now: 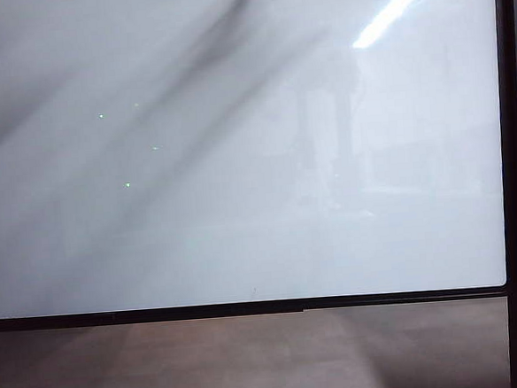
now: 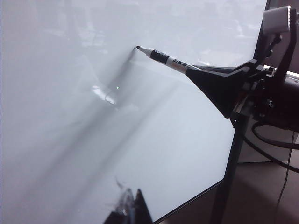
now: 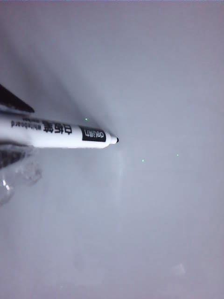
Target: Reach to the right to find the marker pen, pick it up, and write the number 2 on the whiteboard.
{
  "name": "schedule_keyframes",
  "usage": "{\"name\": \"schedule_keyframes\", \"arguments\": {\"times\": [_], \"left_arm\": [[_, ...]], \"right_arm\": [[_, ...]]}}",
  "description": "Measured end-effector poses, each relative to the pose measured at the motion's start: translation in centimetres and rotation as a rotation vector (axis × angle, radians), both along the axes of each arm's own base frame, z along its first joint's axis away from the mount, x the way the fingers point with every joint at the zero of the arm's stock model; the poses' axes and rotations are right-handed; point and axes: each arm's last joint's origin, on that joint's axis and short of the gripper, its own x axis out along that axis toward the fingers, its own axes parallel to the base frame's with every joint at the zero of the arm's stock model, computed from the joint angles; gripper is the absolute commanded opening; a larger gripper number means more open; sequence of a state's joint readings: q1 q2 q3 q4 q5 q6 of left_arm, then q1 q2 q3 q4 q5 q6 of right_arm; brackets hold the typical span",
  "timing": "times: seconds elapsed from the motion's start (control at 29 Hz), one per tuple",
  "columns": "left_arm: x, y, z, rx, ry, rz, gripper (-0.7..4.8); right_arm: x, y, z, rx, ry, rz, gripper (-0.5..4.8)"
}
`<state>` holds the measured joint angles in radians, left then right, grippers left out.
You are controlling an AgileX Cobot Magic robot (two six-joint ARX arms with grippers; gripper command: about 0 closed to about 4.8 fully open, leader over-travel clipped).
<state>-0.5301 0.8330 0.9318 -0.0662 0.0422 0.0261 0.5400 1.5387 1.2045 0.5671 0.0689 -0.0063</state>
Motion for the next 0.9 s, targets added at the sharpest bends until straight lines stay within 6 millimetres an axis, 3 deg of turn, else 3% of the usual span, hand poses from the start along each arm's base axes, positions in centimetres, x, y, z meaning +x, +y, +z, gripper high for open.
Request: {"name": "schedule_keyframes", "arguments": {"times": [0.9], "left_arm": [[0.0, -0.01, 0.0, 0.0, 0.0, 0.0, -0.05]], "right_arm": [[0.04, -0.1, 0.01, 0.004, 0.003, -0.036, 0.4]]}}
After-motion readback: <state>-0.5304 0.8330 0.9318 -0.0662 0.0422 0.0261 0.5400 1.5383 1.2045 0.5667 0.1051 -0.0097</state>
